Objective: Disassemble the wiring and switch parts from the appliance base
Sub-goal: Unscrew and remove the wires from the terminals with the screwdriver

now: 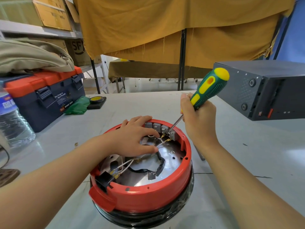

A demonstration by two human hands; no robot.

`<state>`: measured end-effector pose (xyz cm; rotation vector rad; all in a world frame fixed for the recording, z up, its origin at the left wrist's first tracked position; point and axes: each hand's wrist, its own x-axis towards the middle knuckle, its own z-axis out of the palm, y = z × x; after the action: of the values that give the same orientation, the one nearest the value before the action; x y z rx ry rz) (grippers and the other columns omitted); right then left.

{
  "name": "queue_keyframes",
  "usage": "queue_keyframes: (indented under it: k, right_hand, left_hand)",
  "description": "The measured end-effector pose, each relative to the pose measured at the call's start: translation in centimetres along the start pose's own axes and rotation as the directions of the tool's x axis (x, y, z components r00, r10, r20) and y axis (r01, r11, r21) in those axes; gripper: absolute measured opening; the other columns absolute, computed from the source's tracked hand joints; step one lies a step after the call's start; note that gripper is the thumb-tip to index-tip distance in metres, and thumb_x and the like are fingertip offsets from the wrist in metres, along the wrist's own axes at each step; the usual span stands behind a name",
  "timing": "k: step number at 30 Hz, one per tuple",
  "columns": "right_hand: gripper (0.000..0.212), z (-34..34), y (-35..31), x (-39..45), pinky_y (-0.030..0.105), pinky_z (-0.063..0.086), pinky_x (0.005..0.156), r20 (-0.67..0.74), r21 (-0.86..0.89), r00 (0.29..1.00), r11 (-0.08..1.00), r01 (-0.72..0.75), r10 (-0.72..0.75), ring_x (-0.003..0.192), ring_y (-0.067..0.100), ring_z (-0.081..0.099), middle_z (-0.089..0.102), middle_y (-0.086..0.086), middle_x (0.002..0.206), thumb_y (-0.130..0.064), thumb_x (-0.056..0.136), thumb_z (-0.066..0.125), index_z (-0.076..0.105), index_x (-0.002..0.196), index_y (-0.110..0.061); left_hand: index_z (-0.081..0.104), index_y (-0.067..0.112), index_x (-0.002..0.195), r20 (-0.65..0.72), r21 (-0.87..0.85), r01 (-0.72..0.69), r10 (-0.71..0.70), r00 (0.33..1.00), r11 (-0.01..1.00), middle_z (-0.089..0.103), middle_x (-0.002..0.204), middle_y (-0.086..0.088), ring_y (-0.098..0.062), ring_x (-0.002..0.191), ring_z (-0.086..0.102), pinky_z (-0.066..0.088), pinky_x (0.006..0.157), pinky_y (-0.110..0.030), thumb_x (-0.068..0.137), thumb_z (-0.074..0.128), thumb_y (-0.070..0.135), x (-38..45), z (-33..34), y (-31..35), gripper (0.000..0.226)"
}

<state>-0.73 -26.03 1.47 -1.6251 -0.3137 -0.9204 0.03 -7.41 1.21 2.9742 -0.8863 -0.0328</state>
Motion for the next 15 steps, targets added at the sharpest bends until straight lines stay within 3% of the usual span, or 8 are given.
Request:
queue_keyframes:
  k: [3, 9, 13, 15]
  right_hand:
    - [0.046, 0.11, -0.22, -0.24, 0.032, 0.036, 0.049, 0.011, -0.03, 0.998, 0.998, 0.054, -0.054, 0.049, 0.024, 0.045, 0.045, 0.015, 0.046, -0.031, 0.086, 0.049, 0.048, 0.052, -0.001]
    - [0.045, 0.4, -0.61, -0.58, 0.027, 0.027, 0.049, 0.069, -0.122, 0.977, 0.97, 0.211, -0.203, 0.051, 0.02, 0.039, 0.031, -0.008, 0.043, -0.024, 0.089, 0.052, 0.031, 0.049, -0.029]
    - [0.043, 0.26, -0.73, -0.54, 0.036, 0.03, 0.051, 0.065, -0.126, 0.974, 0.967, 0.224, -0.217, 0.05, 0.026, 0.038, 0.036, 0.008, 0.043, -0.024, 0.088, 0.053, 0.039, 0.048, -0.017]
    - [0.043, 0.21, -0.71, -0.48, 0.036, 0.03, 0.051, 0.06, -0.126, 0.975, 0.968, 0.218, -0.212, 0.051, 0.026, 0.037, 0.034, 0.007, 0.043, -0.024, 0.088, 0.053, 0.04, 0.049, -0.014]
  left_hand:
    - [0.044, 0.049, 0.127, -0.042, -0.022, 0.001, -0.002, 0.999, 1.0, 0.004, 0.157, 0.007, -0.02, 0.145, 0.003, 0.005, 0.115, -0.056, 0.086, 0.049, 0.06, -0.06, 0.45, 0.27, 0.043]
    - [0.045, 0.049, 0.126, -0.073, -0.037, -0.017, 0.015, 0.997, 0.999, 0.004, 0.157, 0.009, -0.019, 0.145, 0.001, 0.004, 0.115, -0.055, 0.086, 0.05, 0.057, -0.1, 0.81, 0.14, 0.041]
    - [0.044, 0.048, 0.127, -0.052, -0.024, -0.042, 0.04, 0.998, 0.999, 0.003, 0.156, 0.009, -0.018, 0.145, 0.002, 0.006, 0.114, -0.056, 0.086, 0.051, 0.057, 0.15, 0.67, 0.15, 0.043]
    - [0.045, 0.048, 0.126, -0.059, -0.029, -0.045, 0.043, 0.997, 0.999, 0.004, 0.156, 0.009, -0.018, 0.144, 0.002, 0.006, 0.114, -0.056, 0.086, 0.051, 0.057, 0.26, 0.73, 0.15, 0.042]
